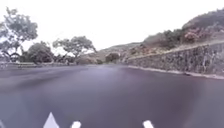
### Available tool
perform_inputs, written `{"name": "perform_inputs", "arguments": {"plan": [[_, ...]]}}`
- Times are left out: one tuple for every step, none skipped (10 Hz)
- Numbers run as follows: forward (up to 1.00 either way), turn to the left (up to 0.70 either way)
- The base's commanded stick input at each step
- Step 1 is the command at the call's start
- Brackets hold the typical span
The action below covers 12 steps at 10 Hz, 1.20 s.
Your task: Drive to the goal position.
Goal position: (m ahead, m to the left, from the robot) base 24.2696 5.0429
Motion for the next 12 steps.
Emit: {"name": "perform_inputs", "arguments": {"plan": [[0.7, 0.0], [0.7, 0.0], [0.7, 0.0], [0.7, 0.0], [0.7, 0.0], [0.7, 0.0], [0.7, 0.0], [0.7, 0.0], [0.7, 0.0], [0.7, 0.0], [0.7, 0.0], [0.7, 0.0]]}}
